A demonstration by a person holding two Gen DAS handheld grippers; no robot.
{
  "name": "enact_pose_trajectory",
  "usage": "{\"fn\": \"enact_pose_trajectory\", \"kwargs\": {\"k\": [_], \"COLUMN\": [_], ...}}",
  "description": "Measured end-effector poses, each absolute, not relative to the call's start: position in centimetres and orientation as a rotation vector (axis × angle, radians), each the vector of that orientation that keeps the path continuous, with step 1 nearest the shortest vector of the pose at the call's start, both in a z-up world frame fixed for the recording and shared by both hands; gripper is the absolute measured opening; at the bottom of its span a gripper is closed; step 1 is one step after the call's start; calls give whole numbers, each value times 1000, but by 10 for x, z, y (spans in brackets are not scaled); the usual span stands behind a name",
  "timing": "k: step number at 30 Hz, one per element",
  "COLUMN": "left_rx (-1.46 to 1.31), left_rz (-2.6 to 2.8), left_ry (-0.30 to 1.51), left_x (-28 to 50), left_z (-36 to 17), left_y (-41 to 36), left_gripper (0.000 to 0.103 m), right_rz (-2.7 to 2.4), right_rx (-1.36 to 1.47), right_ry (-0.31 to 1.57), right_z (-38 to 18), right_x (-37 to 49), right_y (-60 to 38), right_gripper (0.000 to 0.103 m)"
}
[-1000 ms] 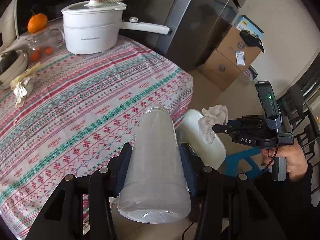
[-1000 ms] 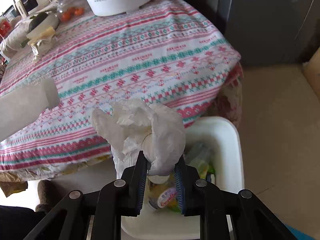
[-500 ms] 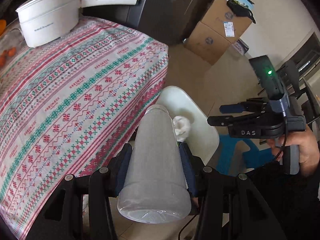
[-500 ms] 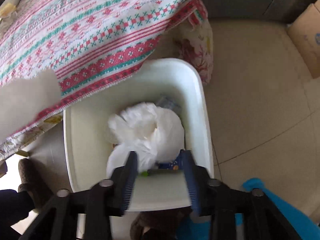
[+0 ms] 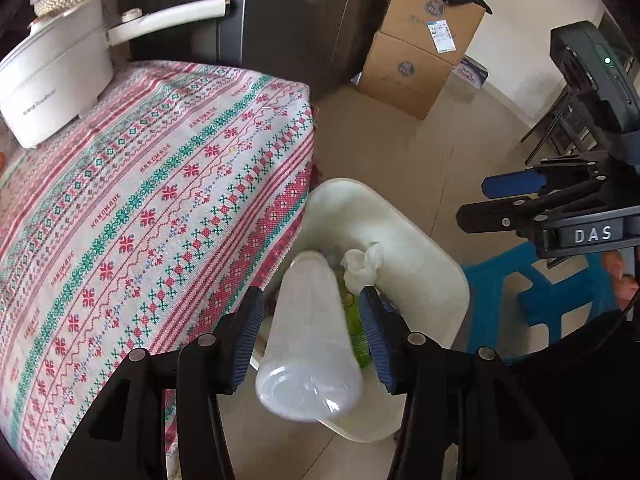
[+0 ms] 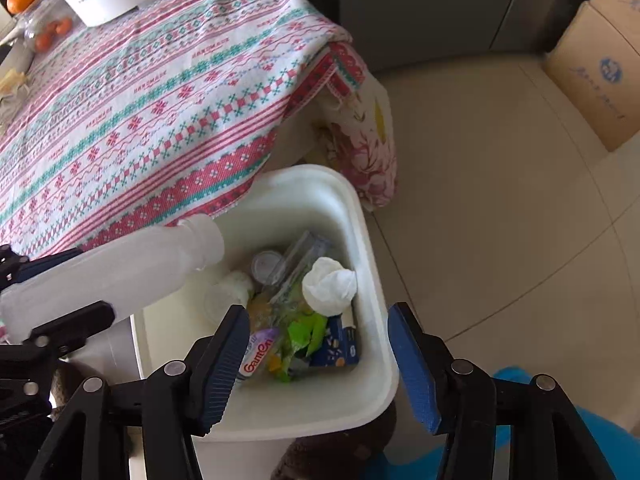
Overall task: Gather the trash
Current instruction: 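Carry the frosted bottle and tissue over the bin and release both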
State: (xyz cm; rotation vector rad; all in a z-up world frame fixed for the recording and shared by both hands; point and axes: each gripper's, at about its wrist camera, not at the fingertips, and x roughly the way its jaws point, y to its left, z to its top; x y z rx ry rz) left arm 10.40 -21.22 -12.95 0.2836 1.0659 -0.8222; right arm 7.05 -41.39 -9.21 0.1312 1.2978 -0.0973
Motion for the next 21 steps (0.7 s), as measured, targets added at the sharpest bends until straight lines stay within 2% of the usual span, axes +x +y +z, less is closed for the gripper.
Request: {"fn": "enact_pose_trajectory", "kwargs": {"k": [3,11,21], "left_rx": [279,253,217], "left_rz": [-805,-753,-639], "left_ry": [1078,1075,1044], "left_x": [107,112,125], "left_z": [-133,-124,-104], "left_y": [-211,-190,-143], "left_gripper": [63,65,73], "right_rz": [-100,-117,-119], "right_rx": [142,167,180], "right_ry": [1293,1273,1242], "right_z": [-92,-89,-82], "right_x": [71,69,73], "right_y": [-416,-419,-412], "right_gripper": [63,63,67]}}
